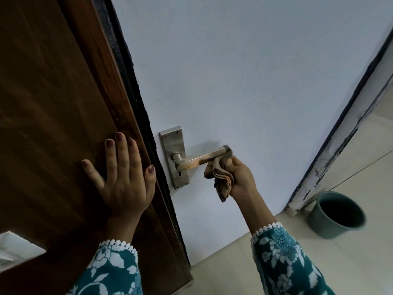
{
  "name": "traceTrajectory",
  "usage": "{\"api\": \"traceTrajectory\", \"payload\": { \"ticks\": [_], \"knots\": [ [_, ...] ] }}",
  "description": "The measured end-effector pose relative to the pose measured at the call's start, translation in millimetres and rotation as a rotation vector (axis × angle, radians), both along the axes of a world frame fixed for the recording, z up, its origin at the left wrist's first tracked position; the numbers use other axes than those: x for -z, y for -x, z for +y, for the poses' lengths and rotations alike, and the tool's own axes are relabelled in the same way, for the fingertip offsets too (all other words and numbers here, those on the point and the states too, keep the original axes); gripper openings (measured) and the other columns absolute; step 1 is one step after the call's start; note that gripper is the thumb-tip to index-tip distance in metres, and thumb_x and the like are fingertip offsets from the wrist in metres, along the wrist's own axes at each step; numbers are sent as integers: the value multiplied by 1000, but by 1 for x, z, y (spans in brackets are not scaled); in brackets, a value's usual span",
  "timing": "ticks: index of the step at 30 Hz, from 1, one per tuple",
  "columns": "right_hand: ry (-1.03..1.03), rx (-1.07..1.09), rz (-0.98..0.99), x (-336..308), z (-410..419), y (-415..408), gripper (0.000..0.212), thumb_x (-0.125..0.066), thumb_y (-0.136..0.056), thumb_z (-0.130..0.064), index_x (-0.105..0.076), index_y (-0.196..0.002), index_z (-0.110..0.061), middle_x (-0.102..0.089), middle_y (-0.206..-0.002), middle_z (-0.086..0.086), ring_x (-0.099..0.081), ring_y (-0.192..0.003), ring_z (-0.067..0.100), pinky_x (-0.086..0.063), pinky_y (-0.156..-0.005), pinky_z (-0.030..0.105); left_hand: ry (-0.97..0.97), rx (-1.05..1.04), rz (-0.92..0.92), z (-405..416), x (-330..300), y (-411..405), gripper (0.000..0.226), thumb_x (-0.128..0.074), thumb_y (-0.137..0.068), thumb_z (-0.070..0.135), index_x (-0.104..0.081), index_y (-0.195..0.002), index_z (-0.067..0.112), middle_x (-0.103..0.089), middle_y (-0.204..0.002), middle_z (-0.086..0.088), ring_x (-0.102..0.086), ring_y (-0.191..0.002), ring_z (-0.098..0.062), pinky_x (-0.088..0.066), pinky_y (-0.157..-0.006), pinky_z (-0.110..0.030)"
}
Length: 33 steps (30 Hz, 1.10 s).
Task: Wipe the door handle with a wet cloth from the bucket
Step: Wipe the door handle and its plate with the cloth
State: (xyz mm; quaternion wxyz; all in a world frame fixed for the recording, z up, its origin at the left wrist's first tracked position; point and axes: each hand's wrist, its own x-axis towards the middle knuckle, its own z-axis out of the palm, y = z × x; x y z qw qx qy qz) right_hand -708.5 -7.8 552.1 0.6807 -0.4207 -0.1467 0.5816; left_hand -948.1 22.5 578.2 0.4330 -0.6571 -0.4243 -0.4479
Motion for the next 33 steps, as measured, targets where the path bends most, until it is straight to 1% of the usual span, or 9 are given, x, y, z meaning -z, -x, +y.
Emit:
{"api": "traceTrajectory", "payload": {
  "ticks": [3, 6, 8, 9, 12, 22, 28, 31, 33],
  "knots": [
    [-57, 133, -349, -3, -1, -7, 37, -38, -94, 5, -63, -115, -11, -64, -96, 14, -61, -85, 29, -49, -63, 30, -2, 2, 0, 0, 0, 0, 58, -27, -100, 34, -22, -150, 6, -18, -156, -6, -11, -148, -23, 6, -116, -50],
    [-125, 241, -923, -8, -5, -12, 43, -43, -85, 10, -68, -106, -18, -67, -92, 2, -61, -82, 11, -50, -65, 20, -9, 6, -4, 1, 0, -1, 58, -27, -100, 34, -23, -150, 5, -18, -157, -6, -12, -148, -23, 6, -116, -51],
    [-200, 313, -1364, -16, -4, -10, 46, -48, -79, 11, -69, -107, -18, -69, -103, -1, -56, -97, 17, -45, -80, 22, -9, 6, 0, 1, 0, -2, 58, -28, -99, 33, -23, -149, 4, -18, -157, -8, -12, -148, -24, 6, -116, -51],
    [-265, 346, -1531, -18, -2, -6, 45, -51, -77, 12, -70, -106, -17, -70, -105, 0, -53, -99, 23, -44, -80, 25, -8, 6, 1, 0, 0, -2, 58, -29, -99, 33, -24, -149, 4, -19, -156, -9, -13, -148, -24, 6, -116, -51],
    [-377, 354, -1804, -20, 0, 2, 47, -61, -70, 18, -71, -103, -15, -71, -101, -1, -53, -93, 28, -50, -68, 34, 1, 7, -5, -1, 0, -1, 58, -28, -100, 33, -24, -149, 4, -22, -154, -11, -12, -148, -24, 7, -116, -50],
    [-382, 345, -1778, -21, 0, -12, 37, -65, -79, 8, -72, -105, -16, -70, -103, 1, -54, -95, 27, -50, -72, 29, 6, 2, -6, 0, -1, 0, 57, -29, -100, 32, -24, -149, 4, -24, -154, -11, -13, -148, -23, 5, -116, -51],
    [-139, 498, -1451, -4, -22, -3, 41, -53, -85, 8, -61, -120, -10, -62, -118, 8, -51, -110, 27, -32, -86, 17, 40, 33, -23, -1, -1, 0, 57, -28, -100, 34, -21, -150, 8, -23, -154, -9, -14, -148, -22, 4, -116, -52],
    [-220, 522, -1407, 9, -42, 31, 37, -60, -85, 2, -61, -120, -10, -59, -117, 10, -52, -105, 17, -33, -87, 9, 41, 37, -24, -1, -2, 0, 57, -28, -100, 34, -21, -150, 8, -19, -156, -6, -14, -148, -22, 4, -116, -52],
    [-352, 447, -1405, 16, -49, 59, 36, -63, -84, 1, -63, -119, -9, -56, -115, 1, -53, -104, 15, -34, -89, 3, 39, 46, -25, -1, -2, 0, 57, -28, -100, 33, -20, -151, 9, -17, -157, -5, -13, -148, -22, 4, -116, -52]
  ]
}}
